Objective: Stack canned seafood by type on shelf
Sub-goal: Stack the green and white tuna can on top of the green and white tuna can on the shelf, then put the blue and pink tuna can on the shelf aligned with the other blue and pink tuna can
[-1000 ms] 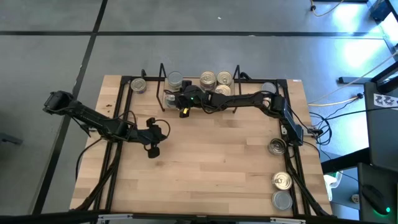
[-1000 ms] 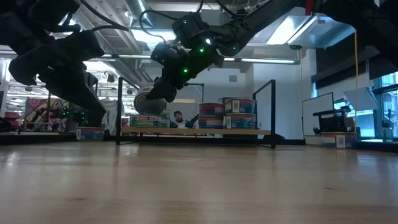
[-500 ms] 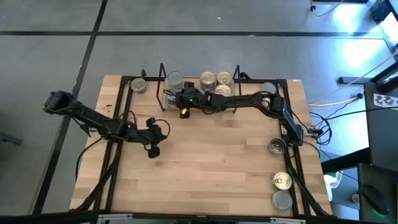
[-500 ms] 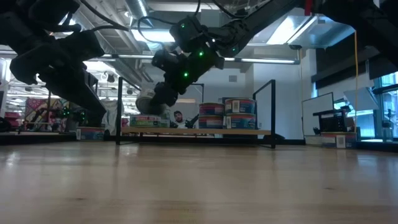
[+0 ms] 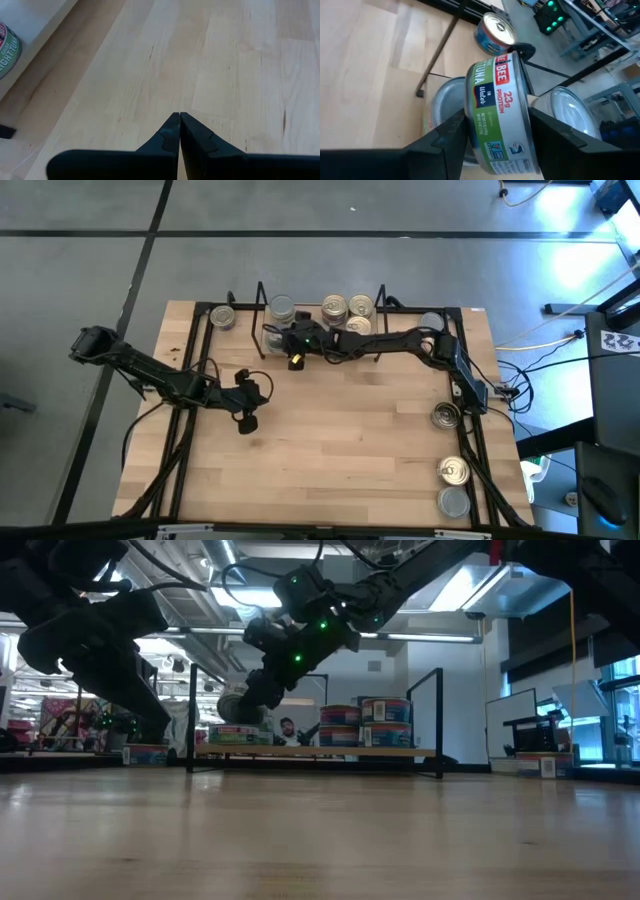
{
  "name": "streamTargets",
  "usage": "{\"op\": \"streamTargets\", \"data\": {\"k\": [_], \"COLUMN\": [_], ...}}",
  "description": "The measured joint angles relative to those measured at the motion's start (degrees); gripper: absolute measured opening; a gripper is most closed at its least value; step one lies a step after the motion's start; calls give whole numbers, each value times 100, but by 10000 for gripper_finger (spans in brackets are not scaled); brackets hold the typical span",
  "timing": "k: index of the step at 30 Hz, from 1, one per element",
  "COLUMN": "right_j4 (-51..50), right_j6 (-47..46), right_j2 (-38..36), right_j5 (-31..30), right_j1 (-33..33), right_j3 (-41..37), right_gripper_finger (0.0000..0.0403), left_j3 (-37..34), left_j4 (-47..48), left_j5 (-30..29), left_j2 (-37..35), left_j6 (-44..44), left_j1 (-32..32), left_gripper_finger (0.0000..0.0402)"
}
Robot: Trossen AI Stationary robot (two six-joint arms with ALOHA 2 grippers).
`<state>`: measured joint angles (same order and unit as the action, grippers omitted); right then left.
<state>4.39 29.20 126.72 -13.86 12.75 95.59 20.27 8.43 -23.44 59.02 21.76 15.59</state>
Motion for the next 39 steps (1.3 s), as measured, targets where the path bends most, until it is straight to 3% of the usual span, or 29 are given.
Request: {"op": "streamTargets", "data": {"k": [4,14,24,30,34,39], "right_j4": [-12,50,-339,-150,-1109,-3105], "right_j6": [62,-67,-73,-42,21,-365], "right_j2": [0,0,0,-74,-391,-1068], "right_j5": [-3,-10,153,-586,-786,-734], "right_j1": [4,2,2,-47,-320,-1016], "right_j3": [0,-2,-2,50,168,175], "right_gripper_finger": [213,318,327,327,327,327], "left_j3": [0,0,0,0,0,0], "left_j4": [0,0,2,0,-30,-256], "left_j5": [0,0,1,1,2,2], "left_j2": [0,0,0,0,0,0], "left_j6": [-6,-59,31,-19,5,-93], "left_j1": [1,0,2,1,1,7], "left_gripper_finger": [8,8,8,8,8,8]}}
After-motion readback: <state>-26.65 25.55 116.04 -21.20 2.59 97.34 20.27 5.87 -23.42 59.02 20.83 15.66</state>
